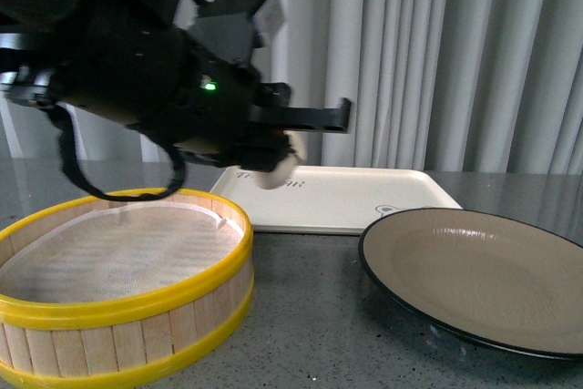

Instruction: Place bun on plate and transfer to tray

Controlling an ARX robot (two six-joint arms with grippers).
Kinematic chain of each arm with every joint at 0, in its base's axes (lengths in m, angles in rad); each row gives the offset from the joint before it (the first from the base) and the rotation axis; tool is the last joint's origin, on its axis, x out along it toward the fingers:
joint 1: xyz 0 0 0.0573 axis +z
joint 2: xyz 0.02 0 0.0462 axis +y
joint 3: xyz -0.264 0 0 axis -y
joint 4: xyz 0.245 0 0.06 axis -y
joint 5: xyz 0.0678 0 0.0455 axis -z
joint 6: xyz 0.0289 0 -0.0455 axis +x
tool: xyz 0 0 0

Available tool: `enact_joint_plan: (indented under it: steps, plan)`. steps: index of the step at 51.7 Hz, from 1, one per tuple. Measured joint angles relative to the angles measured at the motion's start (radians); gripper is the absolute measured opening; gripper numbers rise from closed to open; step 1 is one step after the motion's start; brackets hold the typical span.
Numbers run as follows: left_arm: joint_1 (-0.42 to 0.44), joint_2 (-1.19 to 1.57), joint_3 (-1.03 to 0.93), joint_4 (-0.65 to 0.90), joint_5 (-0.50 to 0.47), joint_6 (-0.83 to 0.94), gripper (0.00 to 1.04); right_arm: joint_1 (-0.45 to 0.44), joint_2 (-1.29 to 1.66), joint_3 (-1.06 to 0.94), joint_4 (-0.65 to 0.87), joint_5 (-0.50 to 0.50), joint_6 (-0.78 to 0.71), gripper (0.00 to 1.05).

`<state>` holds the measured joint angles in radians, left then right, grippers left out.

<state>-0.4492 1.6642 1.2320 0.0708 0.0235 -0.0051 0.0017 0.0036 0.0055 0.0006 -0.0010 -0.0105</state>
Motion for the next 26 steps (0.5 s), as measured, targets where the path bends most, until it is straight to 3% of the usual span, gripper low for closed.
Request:
enact_joint_plan:
  steps: [6, 10, 26]
  plan:
    - [-0.095, 0.066, 0.039, 0.006, 0.046, 0.033, 0.05, 0.0, 0.0, 0.0, 0.0, 0.0, 0.0, 0.96]
    - [-0.153, 0.121, 0.084, -0.008, -0.003, 0.048, 0.05, 0.0, 0.0, 0.0, 0.0, 0.0, 0.0, 0.96]
    - [-0.285, 0.26, 0.21, -0.024, -0.022, 0.008, 0.05, 0.0, 0.0, 0.0, 0.0, 0.0, 0.0, 0.96]
